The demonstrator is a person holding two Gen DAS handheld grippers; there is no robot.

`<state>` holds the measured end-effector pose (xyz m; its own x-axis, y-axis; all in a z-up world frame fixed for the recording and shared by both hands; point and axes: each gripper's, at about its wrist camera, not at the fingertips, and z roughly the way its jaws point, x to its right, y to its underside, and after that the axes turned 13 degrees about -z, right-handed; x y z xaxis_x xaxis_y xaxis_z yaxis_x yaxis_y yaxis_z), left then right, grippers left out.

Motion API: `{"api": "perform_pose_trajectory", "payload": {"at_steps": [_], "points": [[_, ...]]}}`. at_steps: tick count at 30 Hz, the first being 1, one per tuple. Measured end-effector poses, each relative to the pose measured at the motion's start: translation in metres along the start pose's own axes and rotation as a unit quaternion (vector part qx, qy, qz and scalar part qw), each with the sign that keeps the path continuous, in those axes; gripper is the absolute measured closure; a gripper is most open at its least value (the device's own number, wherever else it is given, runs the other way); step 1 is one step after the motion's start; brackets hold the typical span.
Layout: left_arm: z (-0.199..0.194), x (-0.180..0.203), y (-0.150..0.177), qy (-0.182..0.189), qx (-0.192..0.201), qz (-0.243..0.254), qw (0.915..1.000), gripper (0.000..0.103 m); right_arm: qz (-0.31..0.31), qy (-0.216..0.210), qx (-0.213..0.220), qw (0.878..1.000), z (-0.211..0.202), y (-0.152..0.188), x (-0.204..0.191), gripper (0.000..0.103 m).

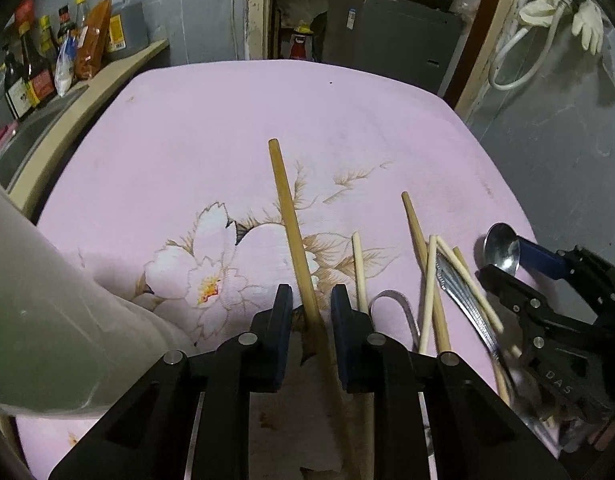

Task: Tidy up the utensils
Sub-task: 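Grasp a wooden chopstick with the left tool while the right tool grasps a metal spoon, then lift the chopstick and spoon and drop both into the white caddy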

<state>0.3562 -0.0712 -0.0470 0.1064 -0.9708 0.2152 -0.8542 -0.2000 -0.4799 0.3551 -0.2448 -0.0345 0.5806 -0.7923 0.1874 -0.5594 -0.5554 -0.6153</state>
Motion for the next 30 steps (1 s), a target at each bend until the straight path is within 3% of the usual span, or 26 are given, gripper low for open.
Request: {"api": "perform_pose_trajectory", "payload": {"at_steps": [9,17,23,30], "points": [[-0.001,0.000,-0.004,0.004,-0.002,-0.006,1.0000,0.096,-0.018,0.009,-0.008,1.000,0.009,-0.007,-0.007,0.062],[-0.012,-0.002,0.009,0.046,0.011,-0.013,0.9988,0.099,-0.014,0.020,0.055,0.998,-0.016,0.000,-0.009,0.063],[-0.042,-0.003,0.027,0.102,0.078,-0.016,0.9917,0.099,-0.027,0.060,0.131,0.989,-0.048,0.004,-0.019,0.063],[-0.087,-0.005,0.039,0.154,0.189,-0.019,0.9697,0.099,-0.037,0.106,0.218,0.969,-0.084,0.003,-0.035,0.064]]}}
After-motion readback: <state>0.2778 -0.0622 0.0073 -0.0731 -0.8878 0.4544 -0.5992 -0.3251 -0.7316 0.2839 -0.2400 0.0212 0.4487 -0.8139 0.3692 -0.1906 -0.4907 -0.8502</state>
